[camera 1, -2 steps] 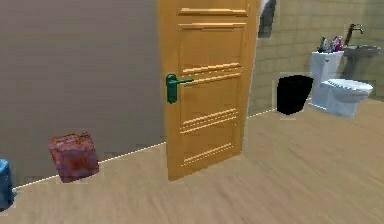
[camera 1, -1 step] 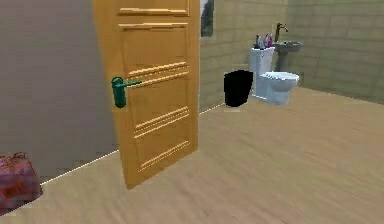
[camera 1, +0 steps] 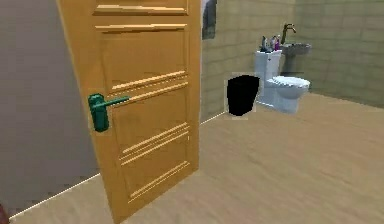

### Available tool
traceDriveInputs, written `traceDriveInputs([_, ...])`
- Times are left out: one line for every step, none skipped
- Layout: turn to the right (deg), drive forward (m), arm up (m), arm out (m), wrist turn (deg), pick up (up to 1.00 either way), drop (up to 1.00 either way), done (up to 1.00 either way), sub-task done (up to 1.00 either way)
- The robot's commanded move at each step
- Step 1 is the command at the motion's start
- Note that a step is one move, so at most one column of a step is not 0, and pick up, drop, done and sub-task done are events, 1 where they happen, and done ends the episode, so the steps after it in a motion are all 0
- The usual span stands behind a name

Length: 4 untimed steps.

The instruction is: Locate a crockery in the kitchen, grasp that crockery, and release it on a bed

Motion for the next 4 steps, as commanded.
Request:
traceDriveInputs([45.0, 0.00, 0.00, 0.00, 0.0, 0.00, 0.00, 0.00, 0.00])
traceDriveInputs([0.0, 1.00, 0.00, 0.00, 0.0, 0.00, 0.00, 0.00, 0.00])
traceDriveInputs([0.0, 0.50, 0.00, 0.00, 0.0, 0.00, 0.00, 0.00, 0.00])
traceDriveInputs([24.0, 0.00, 0.00, 0.00, 0.0, 0.00, 0.00, 0.00, 0.00])
